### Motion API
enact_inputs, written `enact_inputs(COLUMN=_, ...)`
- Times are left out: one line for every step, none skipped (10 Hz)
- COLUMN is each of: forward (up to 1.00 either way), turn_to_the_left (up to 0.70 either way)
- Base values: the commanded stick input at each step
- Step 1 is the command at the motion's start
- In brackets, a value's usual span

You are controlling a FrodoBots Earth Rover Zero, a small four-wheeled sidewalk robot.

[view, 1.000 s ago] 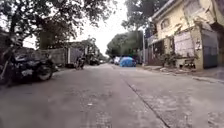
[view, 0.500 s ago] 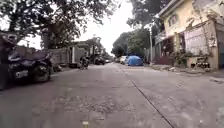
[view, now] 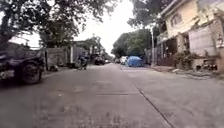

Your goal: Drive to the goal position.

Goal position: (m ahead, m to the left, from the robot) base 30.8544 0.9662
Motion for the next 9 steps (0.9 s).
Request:
enact_inputs(forward=1.0, turn_to_the_left=0.0)
enact_inputs(forward=1.0, turn_to_the_left=0.0)
enact_inputs(forward=1.0, turn_to_the_left=0.0)
enact_inputs(forward=1.0, turn_to_the_left=0.0)
enact_inputs(forward=1.0, turn_to_the_left=0.0)
enact_inputs(forward=1.0, turn_to_the_left=0.0)
enact_inputs(forward=1.0, turn_to_the_left=0.0)
enact_inputs(forward=1.0, turn_to_the_left=0.0)
enact_inputs(forward=1.0, turn_to_the_left=0.0)
